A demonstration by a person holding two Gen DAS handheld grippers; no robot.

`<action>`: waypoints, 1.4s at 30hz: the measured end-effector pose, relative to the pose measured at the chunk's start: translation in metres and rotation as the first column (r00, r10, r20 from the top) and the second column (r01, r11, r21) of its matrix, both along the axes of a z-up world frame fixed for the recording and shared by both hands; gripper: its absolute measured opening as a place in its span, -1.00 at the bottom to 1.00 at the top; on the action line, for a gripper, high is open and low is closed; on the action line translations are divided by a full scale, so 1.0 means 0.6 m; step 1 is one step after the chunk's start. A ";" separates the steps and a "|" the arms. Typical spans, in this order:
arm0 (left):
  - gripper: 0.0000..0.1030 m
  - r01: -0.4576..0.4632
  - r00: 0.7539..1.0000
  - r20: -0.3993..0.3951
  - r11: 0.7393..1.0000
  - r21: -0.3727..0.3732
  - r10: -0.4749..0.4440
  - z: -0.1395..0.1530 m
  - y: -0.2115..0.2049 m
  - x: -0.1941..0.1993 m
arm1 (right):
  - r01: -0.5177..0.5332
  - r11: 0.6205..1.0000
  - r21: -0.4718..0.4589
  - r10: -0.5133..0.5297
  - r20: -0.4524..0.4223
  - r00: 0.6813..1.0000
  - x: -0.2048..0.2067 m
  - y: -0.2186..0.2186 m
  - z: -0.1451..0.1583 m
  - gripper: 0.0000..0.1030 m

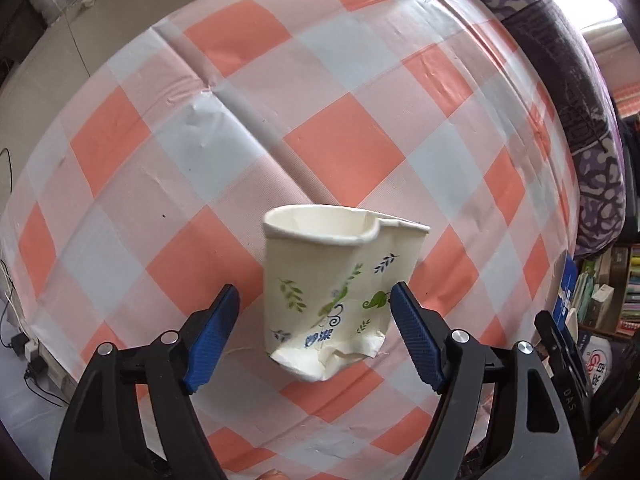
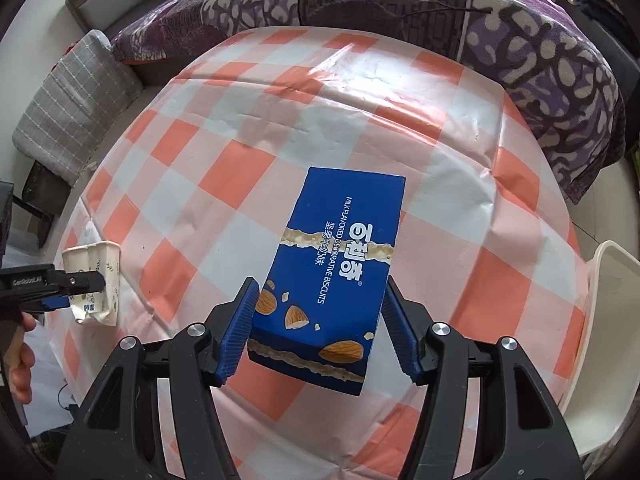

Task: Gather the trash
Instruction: 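Carry the paper cup and biscuit box to the white bin and open both tools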

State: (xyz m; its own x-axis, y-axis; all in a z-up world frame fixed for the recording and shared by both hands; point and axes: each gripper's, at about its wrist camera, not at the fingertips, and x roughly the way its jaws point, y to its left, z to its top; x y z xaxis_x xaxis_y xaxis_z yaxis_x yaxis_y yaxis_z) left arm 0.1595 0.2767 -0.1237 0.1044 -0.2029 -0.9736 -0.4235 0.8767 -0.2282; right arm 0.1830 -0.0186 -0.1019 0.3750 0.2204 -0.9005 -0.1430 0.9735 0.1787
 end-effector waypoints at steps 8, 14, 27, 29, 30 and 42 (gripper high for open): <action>0.50 0.008 1.000 0.027 0.999 0.049 -0.009 0.022 -0.010 0.001 | 0.038 0.998 0.051 -0.038 -0.015 0.999 -0.018 -0.050 -0.011 0.15; 0.49 0.013 1.000 0.006 0.997 0.082 -0.014 0.001 -0.023 0.009 | 0.032 0.996 0.088 -0.034 0.013 0.999 -0.018 -0.062 0.001 0.14; 0.30 0.014 0.977 0.209 0.991 0.134 -0.042 0.071 -0.092 0.021 | 0.051 0.984 0.169 -0.063 0.064 0.996 -0.032 -0.103 0.043 0.14; 0.30 0.025 0.972 0.229 0.991 0.132 -0.055 0.080 -0.112 0.029 | 0.062 0.982 0.178 -0.075 0.067 0.995 -0.034 -0.112 0.048 0.15; 0.30 0.030 0.969 0.238 0.991 0.132 -0.061 0.084 -0.119 0.029 | 0.068 0.981 0.181 -0.081 0.069 0.994 -0.035 -0.118 0.051 0.14; 0.30 0.098 0.951 0.281 0.988 0.123 -0.129 0.103 -0.223 0.037 | 0.159 0.965 0.208 -0.180 0.084 0.980 -0.055 -0.203 0.073 0.15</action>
State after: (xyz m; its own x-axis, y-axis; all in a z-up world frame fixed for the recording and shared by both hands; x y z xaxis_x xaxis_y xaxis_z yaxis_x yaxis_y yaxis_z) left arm 0.1814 0.1431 -0.0616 0.3648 -0.1265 -0.9224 -0.2501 0.9410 -0.2280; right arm 0.1500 -0.1403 -0.0580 0.5094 0.3169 -0.8000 -0.0065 0.9311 0.3647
